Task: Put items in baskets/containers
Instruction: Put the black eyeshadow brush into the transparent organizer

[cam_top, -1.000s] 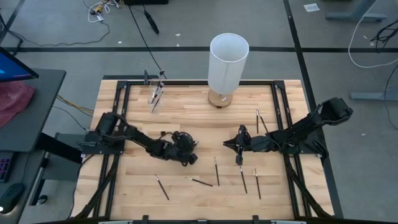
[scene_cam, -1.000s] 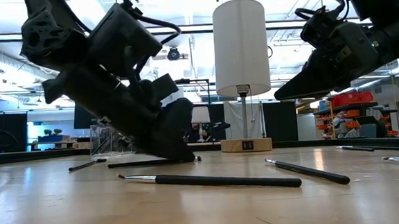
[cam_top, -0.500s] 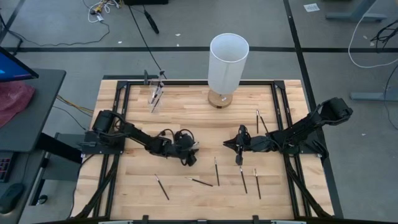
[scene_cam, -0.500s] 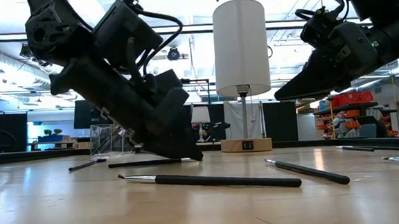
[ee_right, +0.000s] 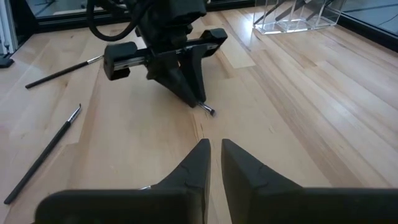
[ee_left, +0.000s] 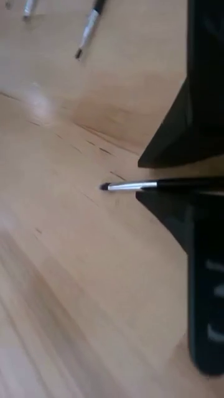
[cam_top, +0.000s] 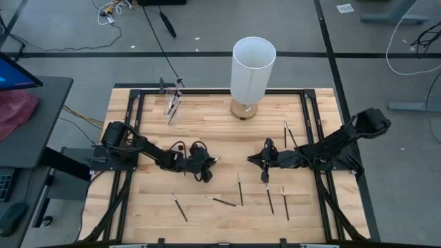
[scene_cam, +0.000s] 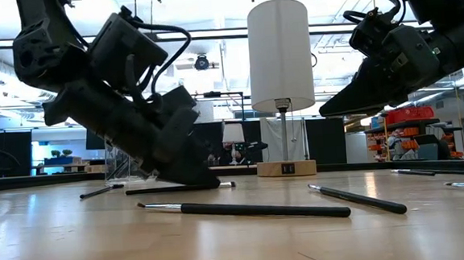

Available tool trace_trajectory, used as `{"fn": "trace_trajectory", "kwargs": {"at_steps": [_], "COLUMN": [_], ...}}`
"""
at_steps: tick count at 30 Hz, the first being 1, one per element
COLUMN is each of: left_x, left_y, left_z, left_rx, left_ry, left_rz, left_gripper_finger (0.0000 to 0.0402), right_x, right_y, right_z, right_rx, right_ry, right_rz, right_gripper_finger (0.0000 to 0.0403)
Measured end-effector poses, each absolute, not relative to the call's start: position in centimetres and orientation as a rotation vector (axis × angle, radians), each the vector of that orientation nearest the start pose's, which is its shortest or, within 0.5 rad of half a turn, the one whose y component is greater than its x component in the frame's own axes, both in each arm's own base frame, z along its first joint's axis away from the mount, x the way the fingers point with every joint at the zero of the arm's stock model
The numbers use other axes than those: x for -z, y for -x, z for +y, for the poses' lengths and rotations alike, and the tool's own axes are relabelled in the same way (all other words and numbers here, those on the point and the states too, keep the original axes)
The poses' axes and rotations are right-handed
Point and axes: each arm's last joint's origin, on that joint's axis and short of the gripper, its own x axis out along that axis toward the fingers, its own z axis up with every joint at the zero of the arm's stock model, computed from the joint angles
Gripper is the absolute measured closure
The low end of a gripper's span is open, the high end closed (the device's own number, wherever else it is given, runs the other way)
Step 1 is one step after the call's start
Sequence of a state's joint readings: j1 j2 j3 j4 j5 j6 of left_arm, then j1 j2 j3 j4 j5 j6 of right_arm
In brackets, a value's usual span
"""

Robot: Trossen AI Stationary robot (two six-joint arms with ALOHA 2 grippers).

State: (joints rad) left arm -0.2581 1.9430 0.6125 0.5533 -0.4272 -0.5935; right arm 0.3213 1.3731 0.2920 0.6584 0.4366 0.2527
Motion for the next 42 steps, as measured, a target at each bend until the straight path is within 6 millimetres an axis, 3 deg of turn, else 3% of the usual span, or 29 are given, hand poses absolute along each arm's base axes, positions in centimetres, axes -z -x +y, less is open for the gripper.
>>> {"fn": "trace_trajectory", "kwargs": {"at_steps": [7,28,42], "left_x": [-6.0,-8.4,-10.5], "left_y": [-29.4,-29.7,-30.8], "left_z": [-5.9,-5.9,-5.9], "left_rx": [-0.336,-0.295,-0.316], "left_ry": [0.283,0.279,0.297], "left_rz": [0.668,0.555,0.318], "left_gripper_finger": [0.039,0.0391,0.0391], "right_x": [-13.7,-13.9,-14.0], "right_y": [-21.5,-21.6,-21.6], "right_z": [5.9,5.9,5.9], "right_rx": [0.16,0.157,0.147], "right_ry": [-0.099,-0.105,-0.136], "right_rz": [0.361,0.34,0.336], "right_gripper_finger": [0.036,0.036,0.036]}}
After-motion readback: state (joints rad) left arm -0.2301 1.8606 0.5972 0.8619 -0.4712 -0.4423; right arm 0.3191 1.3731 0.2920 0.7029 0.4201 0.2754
